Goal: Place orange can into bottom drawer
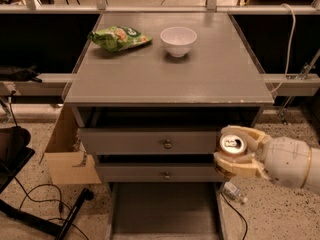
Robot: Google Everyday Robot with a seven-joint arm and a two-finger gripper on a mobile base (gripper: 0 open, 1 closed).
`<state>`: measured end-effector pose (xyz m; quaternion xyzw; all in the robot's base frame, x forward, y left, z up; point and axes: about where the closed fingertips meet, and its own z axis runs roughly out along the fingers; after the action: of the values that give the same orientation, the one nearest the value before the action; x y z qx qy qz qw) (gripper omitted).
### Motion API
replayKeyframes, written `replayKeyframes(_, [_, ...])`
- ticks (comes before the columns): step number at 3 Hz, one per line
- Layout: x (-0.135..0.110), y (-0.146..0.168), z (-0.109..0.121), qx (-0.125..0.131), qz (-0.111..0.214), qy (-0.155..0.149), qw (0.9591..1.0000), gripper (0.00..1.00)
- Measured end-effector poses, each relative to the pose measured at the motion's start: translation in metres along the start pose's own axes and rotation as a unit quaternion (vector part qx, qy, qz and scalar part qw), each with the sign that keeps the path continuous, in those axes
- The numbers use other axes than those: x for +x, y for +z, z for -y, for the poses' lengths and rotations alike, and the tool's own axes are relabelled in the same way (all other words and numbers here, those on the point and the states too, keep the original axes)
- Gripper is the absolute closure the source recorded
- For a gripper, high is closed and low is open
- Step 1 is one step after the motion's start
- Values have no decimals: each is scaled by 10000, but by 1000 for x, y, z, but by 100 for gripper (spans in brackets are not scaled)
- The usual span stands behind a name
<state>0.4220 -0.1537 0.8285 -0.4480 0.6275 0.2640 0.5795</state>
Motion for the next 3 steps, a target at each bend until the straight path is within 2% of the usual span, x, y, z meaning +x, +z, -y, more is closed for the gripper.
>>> replayKeyframes(1, [90, -1, -11, 181, 40, 414, 9990, 100])
replayKeyframes(2, [90, -1, -11, 181, 40, 415, 9990, 100])
replayKeyframes(3, [145, 28, -8, 42, 45, 548, 9985, 100])
